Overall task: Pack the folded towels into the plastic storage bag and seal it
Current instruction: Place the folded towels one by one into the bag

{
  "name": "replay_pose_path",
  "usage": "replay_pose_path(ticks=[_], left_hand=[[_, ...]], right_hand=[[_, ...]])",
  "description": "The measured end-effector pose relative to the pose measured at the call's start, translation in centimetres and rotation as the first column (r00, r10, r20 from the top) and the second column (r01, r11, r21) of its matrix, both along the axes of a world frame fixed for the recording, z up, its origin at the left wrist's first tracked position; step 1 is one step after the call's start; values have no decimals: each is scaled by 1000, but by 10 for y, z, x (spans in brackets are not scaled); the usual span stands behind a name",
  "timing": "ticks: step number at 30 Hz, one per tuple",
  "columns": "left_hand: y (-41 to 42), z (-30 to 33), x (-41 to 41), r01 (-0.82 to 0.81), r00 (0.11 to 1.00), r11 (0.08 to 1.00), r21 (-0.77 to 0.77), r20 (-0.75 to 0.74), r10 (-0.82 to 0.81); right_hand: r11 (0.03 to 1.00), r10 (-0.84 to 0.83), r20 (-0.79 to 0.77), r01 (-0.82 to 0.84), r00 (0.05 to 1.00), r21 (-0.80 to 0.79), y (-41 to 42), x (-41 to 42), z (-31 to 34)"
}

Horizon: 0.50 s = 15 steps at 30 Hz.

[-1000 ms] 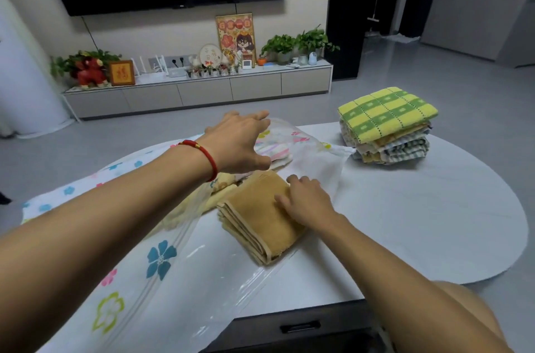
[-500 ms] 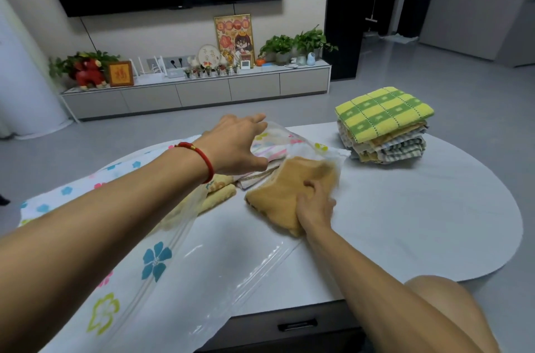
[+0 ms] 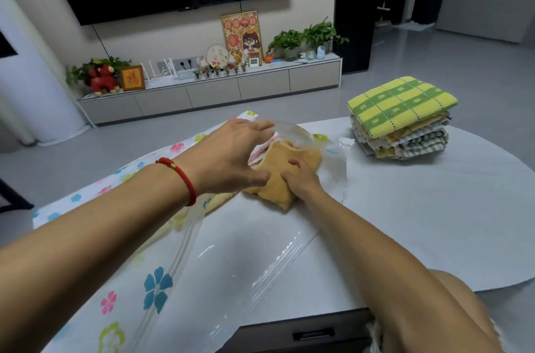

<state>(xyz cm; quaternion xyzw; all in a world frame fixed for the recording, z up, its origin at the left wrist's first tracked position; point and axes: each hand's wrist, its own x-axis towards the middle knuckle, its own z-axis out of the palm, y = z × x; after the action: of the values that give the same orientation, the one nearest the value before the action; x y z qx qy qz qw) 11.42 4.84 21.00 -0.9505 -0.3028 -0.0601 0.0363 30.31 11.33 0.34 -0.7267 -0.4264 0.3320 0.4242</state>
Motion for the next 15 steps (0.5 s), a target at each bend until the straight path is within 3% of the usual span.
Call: replay_pose_path(ticks=[2, 5, 8, 11, 15], left_hand=[[0, -1, 1, -6, 1000, 1000, -11, 1, 6], [1, -8, 5, -22, 1000, 999, -32, 0, 22], [3, -20, 10, -51, 999, 996, -67, 12, 51], [6, -30, 15, -104, 995, 993, -62, -2, 104], [11, -38, 20, -171, 985, 985, -25, -4, 171]], right_hand=[[998, 45, 210, -35, 977, -50, -5, 7, 4], [995, 55, 394, -17, 918, -99, -24, 12, 19], [982, 113, 603, 5, 790, -190, -50, 24, 34], [973, -4, 617, 145, 787, -179, -77, 61, 51], [879, -469, 438, 456, 767, 143, -95, 135, 66]])
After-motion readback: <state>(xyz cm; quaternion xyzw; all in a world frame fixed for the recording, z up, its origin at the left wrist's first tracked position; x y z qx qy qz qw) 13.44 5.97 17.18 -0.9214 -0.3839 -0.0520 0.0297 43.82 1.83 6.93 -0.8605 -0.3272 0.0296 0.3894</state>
